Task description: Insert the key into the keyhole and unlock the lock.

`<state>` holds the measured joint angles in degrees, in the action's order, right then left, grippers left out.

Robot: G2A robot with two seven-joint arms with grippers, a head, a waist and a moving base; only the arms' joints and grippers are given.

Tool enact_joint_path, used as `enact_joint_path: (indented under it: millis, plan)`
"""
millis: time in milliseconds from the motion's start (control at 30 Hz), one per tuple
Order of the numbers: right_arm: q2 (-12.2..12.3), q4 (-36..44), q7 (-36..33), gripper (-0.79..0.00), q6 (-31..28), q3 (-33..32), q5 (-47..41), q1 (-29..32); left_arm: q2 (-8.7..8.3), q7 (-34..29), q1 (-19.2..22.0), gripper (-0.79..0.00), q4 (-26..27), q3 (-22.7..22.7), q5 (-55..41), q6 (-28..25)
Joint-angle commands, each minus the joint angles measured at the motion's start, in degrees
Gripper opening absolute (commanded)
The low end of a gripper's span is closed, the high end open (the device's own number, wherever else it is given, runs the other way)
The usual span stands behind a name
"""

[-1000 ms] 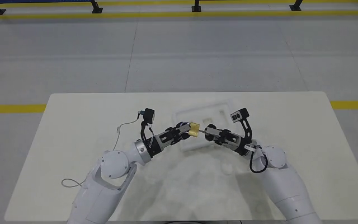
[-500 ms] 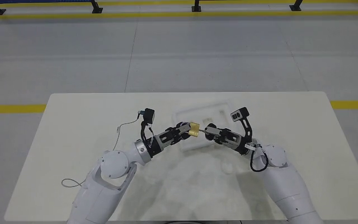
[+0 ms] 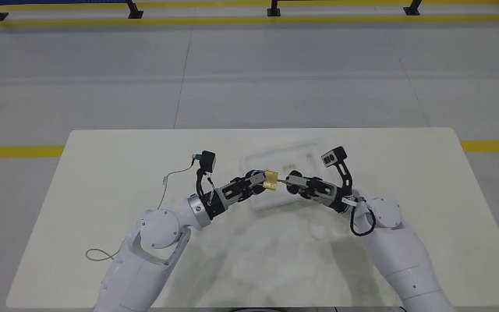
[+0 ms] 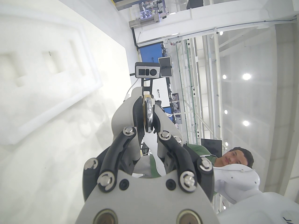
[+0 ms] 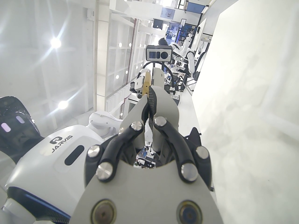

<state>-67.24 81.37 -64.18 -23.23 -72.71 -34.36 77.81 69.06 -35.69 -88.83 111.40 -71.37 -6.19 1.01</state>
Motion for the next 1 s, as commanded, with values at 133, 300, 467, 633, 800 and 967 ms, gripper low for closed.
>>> enact_joint_path:
  millis: [133, 300, 467, 633, 800, 967]
  plan:
    - [0.16, -0.28, -0.03, -0.785, 0.24, -0.27, -0.03, -0.49, 0.0, 0.0, 0.0, -0.785, 0.0, 0.0, 0.0, 0.0]
    - [0.25, -0.4, -0.95, -0.785, 0.27, -0.11, -0.4, -0.75, 0.0, 0.0, 0.0, -0.785, 0.0, 0.0, 0.0, 0.0]
    - [0.33, -0.69, -1.37, -0.785, 0.64, 0.17, -0.3, -0.98, 0.0, 0.0, 0.0, -0.785, 0.0, 0.0, 0.0, 0.0]
    - [0.36, -0.98, -1.68, -0.785, 0.79, 0.59, -0.32, -1.27, 0.0, 0.0, 0.0, -0.785, 0.0, 0.0, 0.0, 0.0]
    - [0.36, -1.05, -1.81, -0.785, 0.76, 1.05, -0.46, -1.6, 0.0, 0.0, 0.0, -0.785, 0.0, 0.0, 0.0, 0.0]
    - [0.38, -1.28, -1.8, -0.785, 0.63, 1.28, -0.71, -1.81, 0.0, 0.0, 0.0, -0.785, 0.0, 0.0, 0.0, 0.0]
